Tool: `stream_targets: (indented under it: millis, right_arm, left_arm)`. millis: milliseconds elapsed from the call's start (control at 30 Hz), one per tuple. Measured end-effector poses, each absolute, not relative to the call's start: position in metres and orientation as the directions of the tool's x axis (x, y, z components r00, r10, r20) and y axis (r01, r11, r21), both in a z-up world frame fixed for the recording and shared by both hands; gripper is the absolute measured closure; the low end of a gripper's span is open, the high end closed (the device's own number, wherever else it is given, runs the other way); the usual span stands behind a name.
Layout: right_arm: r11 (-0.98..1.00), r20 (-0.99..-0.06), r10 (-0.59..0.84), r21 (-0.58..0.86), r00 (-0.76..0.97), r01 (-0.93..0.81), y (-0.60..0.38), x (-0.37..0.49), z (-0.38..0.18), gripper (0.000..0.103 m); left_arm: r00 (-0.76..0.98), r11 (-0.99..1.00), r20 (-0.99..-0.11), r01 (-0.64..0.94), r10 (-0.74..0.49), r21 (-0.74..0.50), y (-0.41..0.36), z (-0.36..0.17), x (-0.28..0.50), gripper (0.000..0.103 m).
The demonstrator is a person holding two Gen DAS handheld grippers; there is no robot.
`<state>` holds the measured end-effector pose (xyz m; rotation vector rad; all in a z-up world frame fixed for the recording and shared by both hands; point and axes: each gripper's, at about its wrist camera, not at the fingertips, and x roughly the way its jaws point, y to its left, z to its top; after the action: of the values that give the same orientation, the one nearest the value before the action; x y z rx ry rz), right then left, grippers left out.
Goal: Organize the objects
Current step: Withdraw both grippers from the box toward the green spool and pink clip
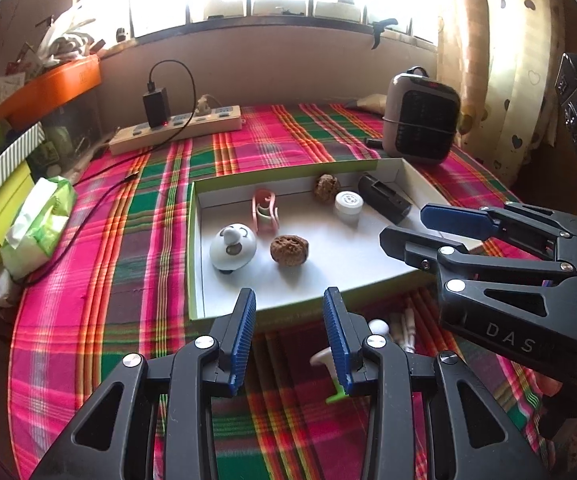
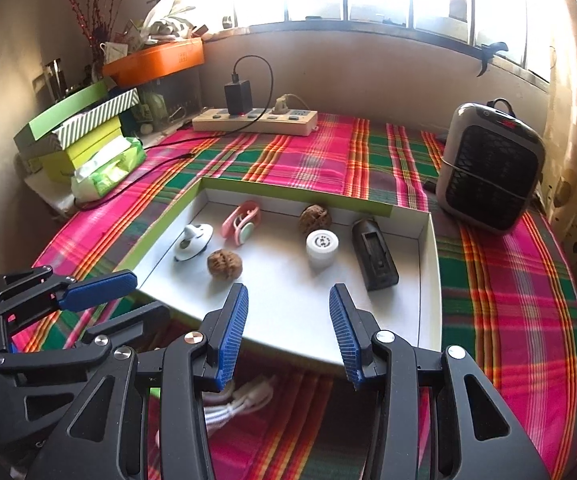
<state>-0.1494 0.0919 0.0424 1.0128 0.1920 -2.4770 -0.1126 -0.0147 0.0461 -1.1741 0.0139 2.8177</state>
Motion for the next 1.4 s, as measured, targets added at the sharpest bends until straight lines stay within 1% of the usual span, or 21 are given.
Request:
stream_targets:
  millis: [233,400,533,600,633,967,1200,1400]
  right_arm:
    - [-0.892,-0.683,-0.36,0.051,-0.636,0.45,0.097,-0.126,0.043,0.059]
    - [-0.896,-0.683,-0.349,0.043,-0.642,0.442,0.099,-0.11,0.039,0.059]
    - [-0.9,-0.691,-0.356,0.071,-0.629,0.43,0.103,-0.098,0.031,0.058]
    - [-0.9,-0.697,-0.36,0.083,-0.62,0.429,0.102,-0.092,0.028,0.049]
    - [-0.897,-0.698,-0.365,0.087,-0.616,0.433,0.101,-0.088,0.026,0.048]
    - [-0.876,-0.723,-0.389,0.098,-0.571,0.472,0.08,-0.065,0.01,0.048]
    - [-0.894,-0.758,-0.317,0.037,-0.571,0.447,0.068,-0.066,-0.001,0.048]
    - [-0.911,-0.768,-0.289,0.037,-0.572,0.41,0.07,-0.071,-0.004,0.048]
  left_arm:
    - [-0.705,-0.994,-0.701,-0.098,0.108,-0.055,-0.017,0.048,-0.095,0.07]
    - [-0.707,-0.993,-0.698,-0.08,0.115,-0.083,-0.026,0.045,-0.083,0.07]
    - [-0.706,-0.993,-0.699,-0.059,0.116,-0.105,-0.036,0.042,-0.076,0.069]
    - [-0.706,-0.993,-0.699,-0.052,0.114,-0.11,-0.04,0.04,-0.073,0.069]
    - [-0.705,-0.992,-0.699,-0.05,0.117,-0.116,-0.041,0.039,-0.071,0.069]
    - [-0.683,-0.99,-0.72,-0.03,0.123,-0.141,-0.053,0.025,-0.059,0.069]
    - [-0.679,-0.988,-0.723,-0.027,0.128,-0.149,-0.057,0.022,-0.053,0.068]
    - [-0.674,-0.987,-0.725,-0.036,0.139,-0.156,-0.057,0.02,-0.052,0.068]
